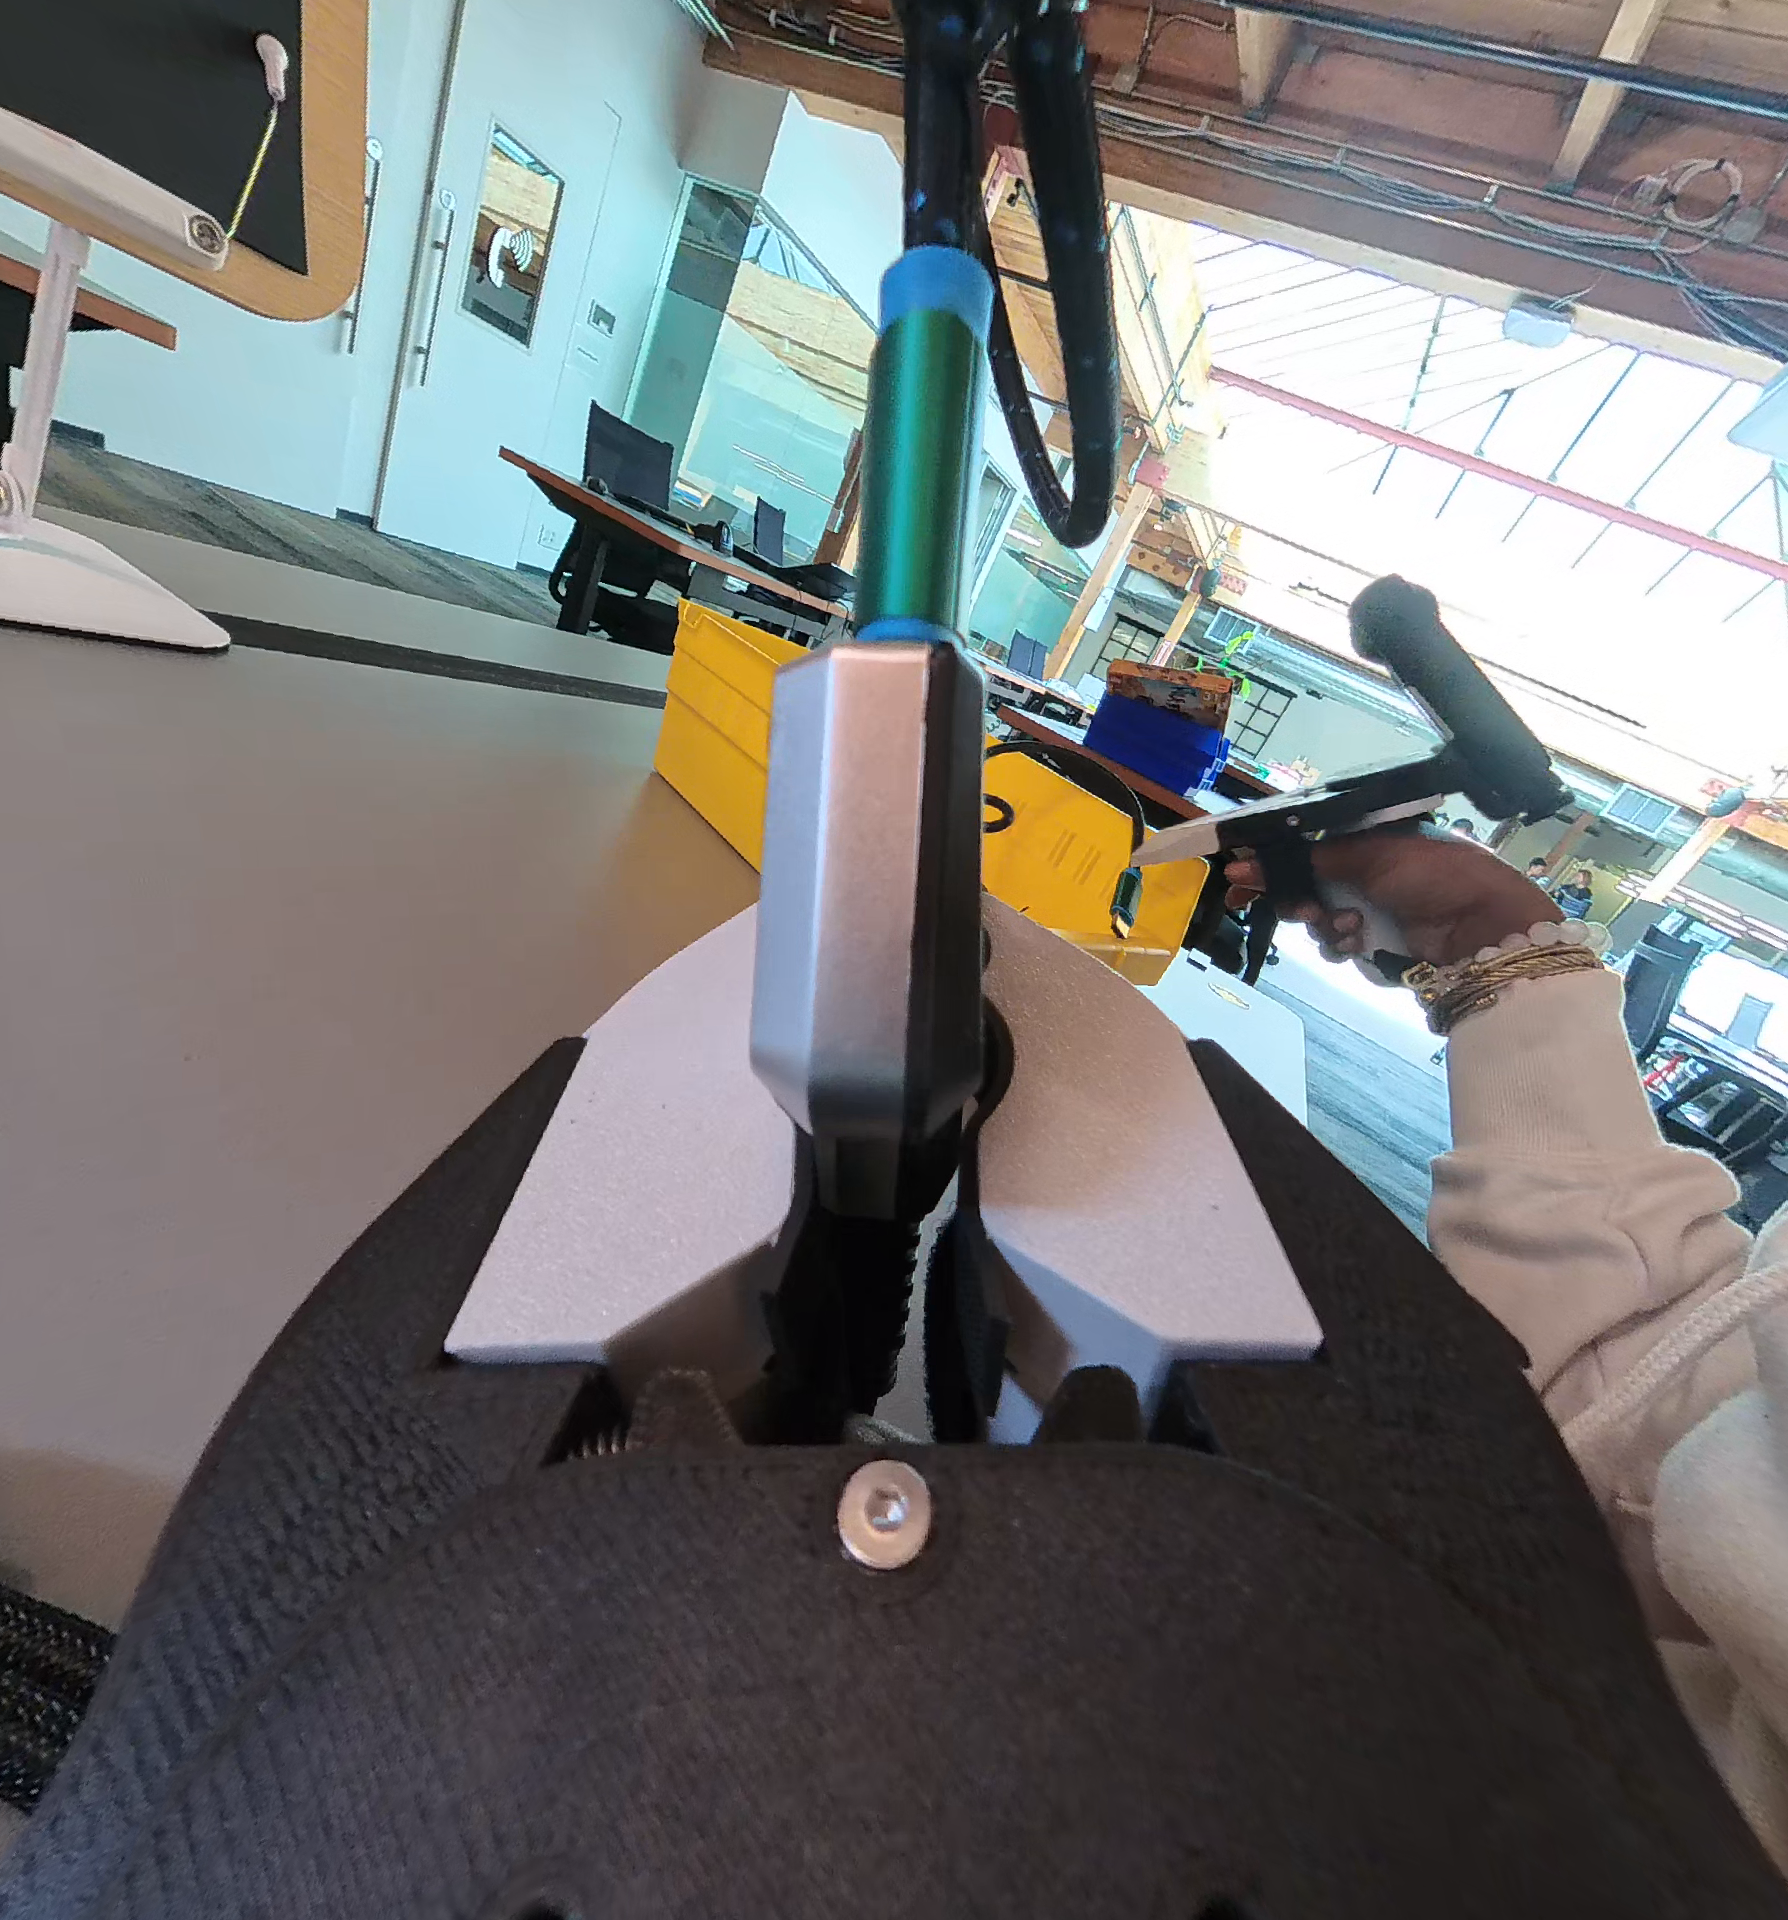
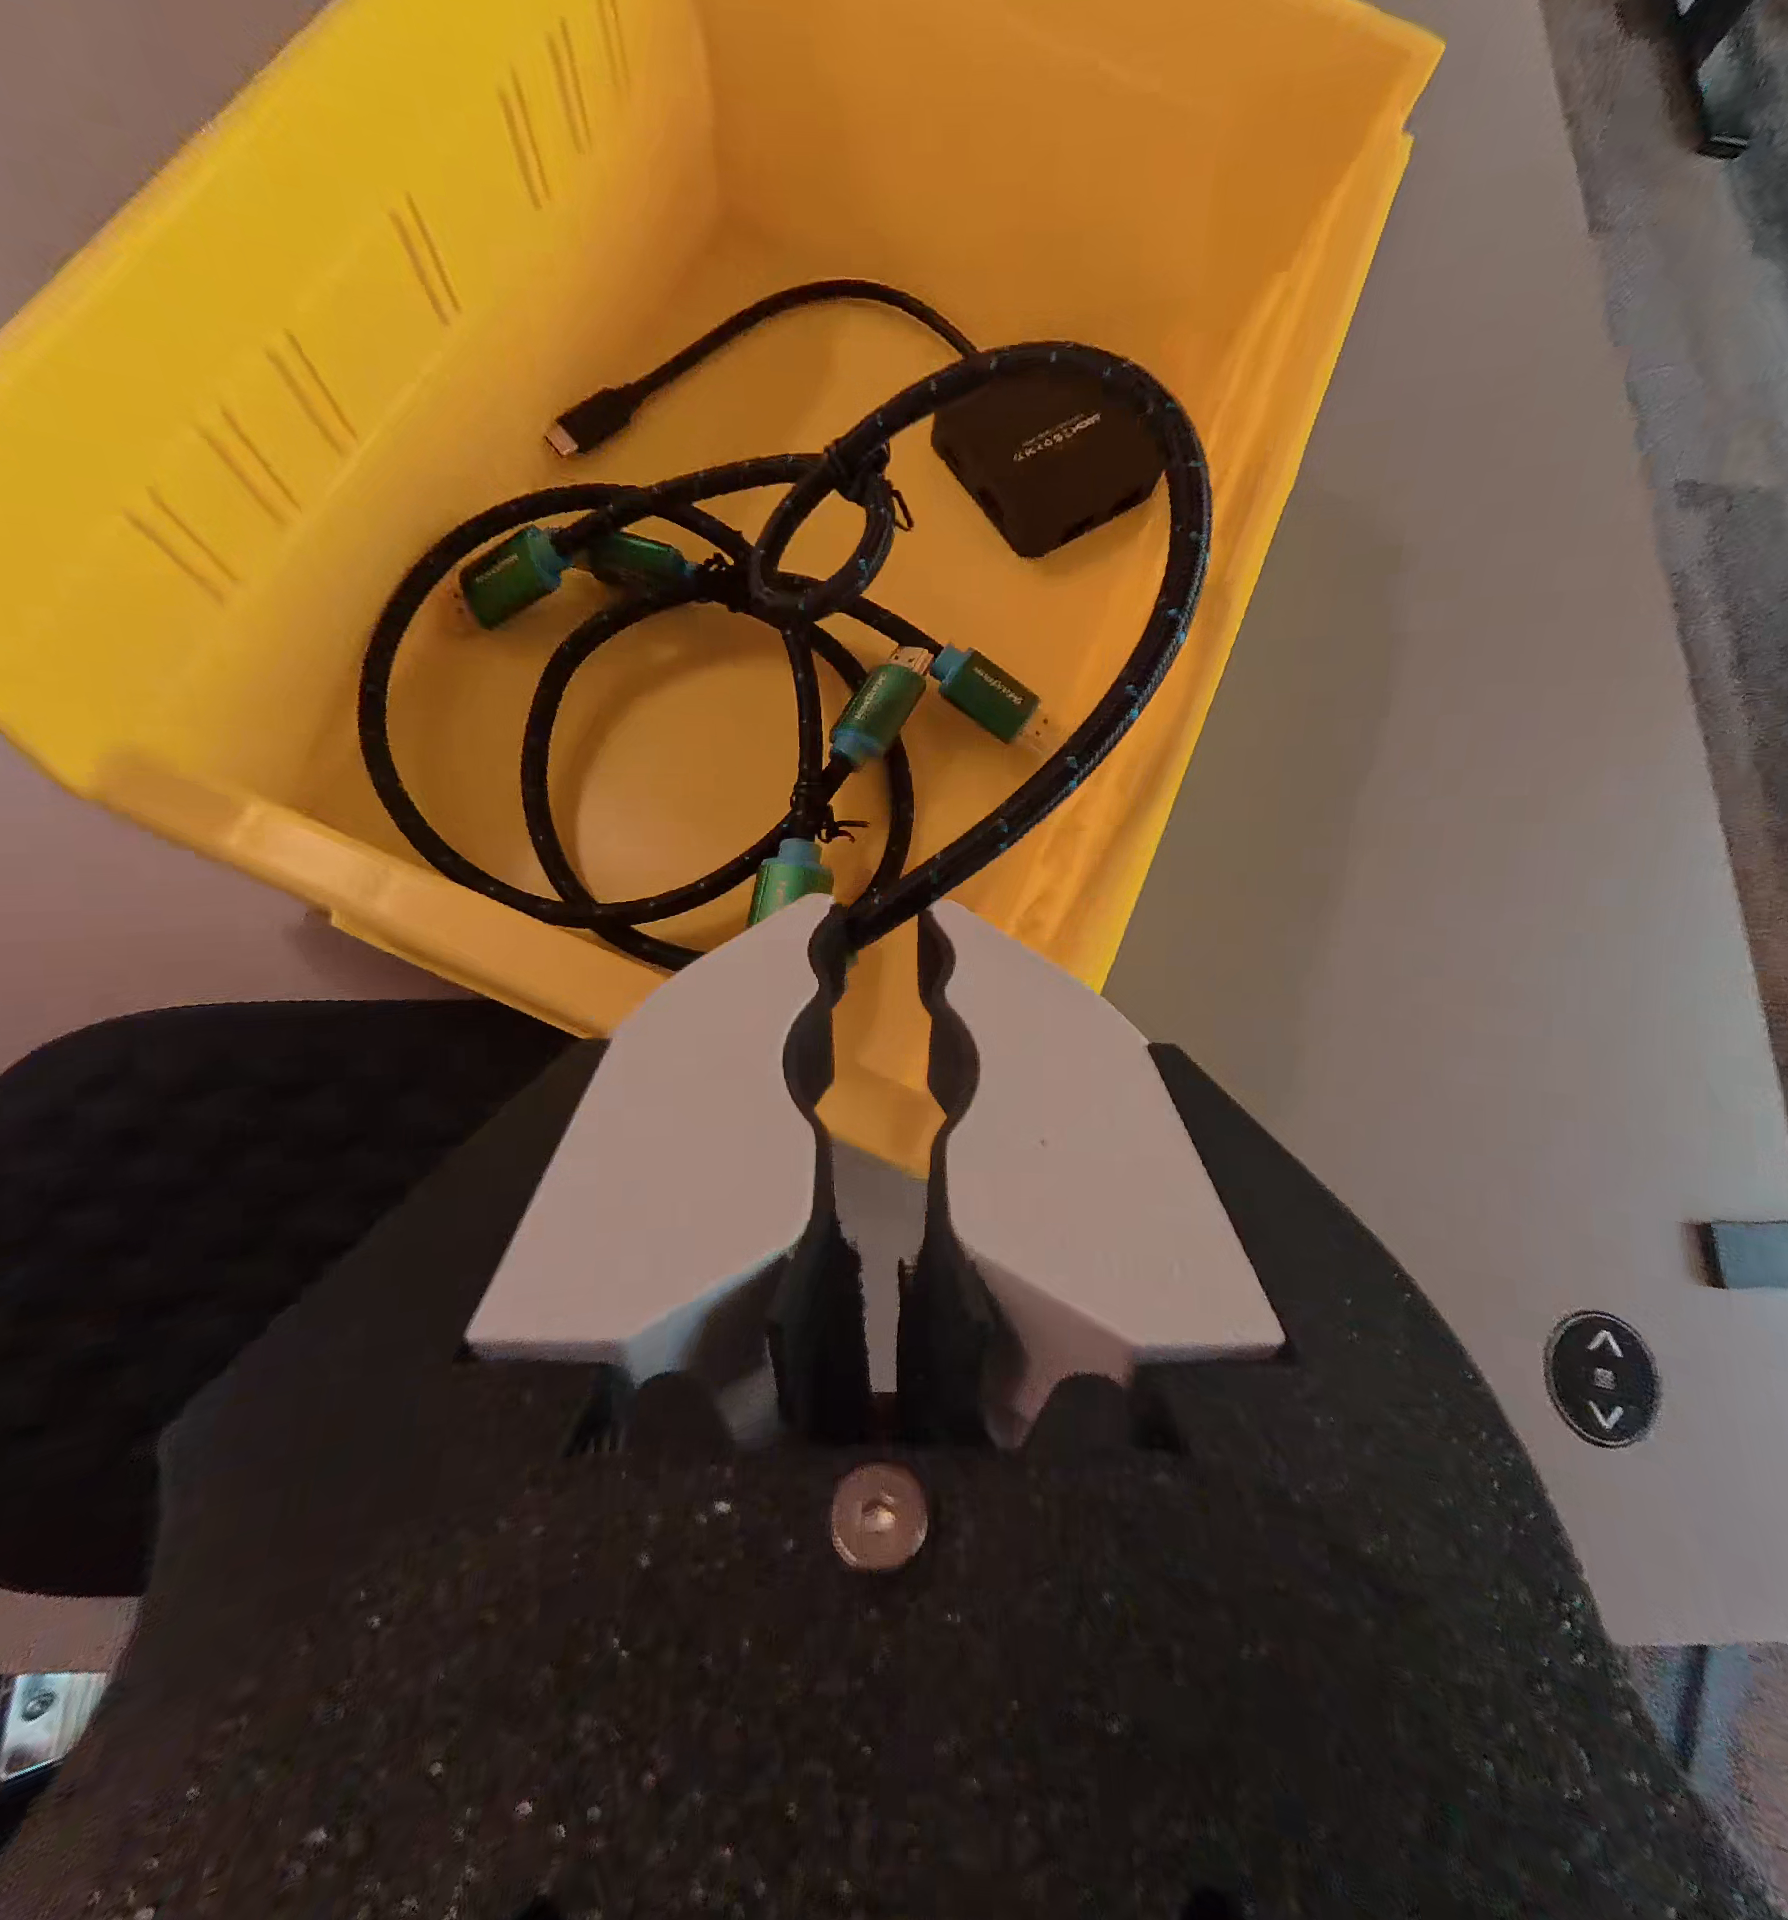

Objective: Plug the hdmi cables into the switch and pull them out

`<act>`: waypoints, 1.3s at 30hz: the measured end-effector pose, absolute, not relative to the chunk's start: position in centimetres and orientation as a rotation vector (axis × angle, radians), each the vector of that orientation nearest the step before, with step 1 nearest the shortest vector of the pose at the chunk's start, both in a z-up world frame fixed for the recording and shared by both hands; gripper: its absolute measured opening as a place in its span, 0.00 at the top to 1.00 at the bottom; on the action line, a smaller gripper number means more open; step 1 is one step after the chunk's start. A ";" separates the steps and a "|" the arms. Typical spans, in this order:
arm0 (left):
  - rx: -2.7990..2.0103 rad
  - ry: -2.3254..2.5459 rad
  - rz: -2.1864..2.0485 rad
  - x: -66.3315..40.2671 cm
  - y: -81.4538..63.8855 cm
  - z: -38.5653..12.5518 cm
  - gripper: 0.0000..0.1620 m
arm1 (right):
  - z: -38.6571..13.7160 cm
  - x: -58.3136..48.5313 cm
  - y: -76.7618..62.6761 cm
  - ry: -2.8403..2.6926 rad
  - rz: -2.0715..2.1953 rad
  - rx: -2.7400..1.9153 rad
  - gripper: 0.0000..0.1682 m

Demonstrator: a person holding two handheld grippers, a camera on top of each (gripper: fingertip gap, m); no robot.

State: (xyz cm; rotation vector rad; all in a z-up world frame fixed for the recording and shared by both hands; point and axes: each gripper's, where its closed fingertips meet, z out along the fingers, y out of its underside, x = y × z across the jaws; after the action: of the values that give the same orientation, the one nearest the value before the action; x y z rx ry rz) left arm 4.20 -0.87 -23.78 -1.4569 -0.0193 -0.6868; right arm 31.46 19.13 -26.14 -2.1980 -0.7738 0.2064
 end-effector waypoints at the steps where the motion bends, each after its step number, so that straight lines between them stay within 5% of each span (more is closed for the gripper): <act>1: -1.457 -0.019 -0.687 4.2 -0.9 -23.8 0.85 | -26.1 31.5 19.1 -0.779 0.184 -2.206 0.92; 10: -1.456 -0.016 -0.692 4.3 -0.9 -23.8 0.85 | -24.1 30.4 19.3 -1.018 0.003 -2.058 0.77; 12: -1.456 -0.016 -0.693 4.3 -0.9 -23.8 0.85 | -23.8 30.3 19.7 -1.016 -0.026 -2.017 0.78; 17: -1.458 -0.014 -0.697 4.4 -0.9 -23.8 0.85 | -22.3 29.4 20.4 -1.063 -0.043 -1.894 0.97; 24: -1.459 -0.013 -0.698 4.4 -0.9 -23.8 0.85 | -23.8 25.0 21.9 -1.488 0.148 -2.040 0.98; 39: -1.463 -0.008 -0.714 4.5 -0.9 -23.8 0.85 | -31.4 26.6 24.8 -1.983 -0.251 -2.247 0.96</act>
State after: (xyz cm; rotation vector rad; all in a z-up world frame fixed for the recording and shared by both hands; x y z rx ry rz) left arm 4.52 -0.91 -23.80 -1.4632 -0.0080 -0.7137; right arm 26.57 24.79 -31.37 -2.2466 -1.9827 -0.2511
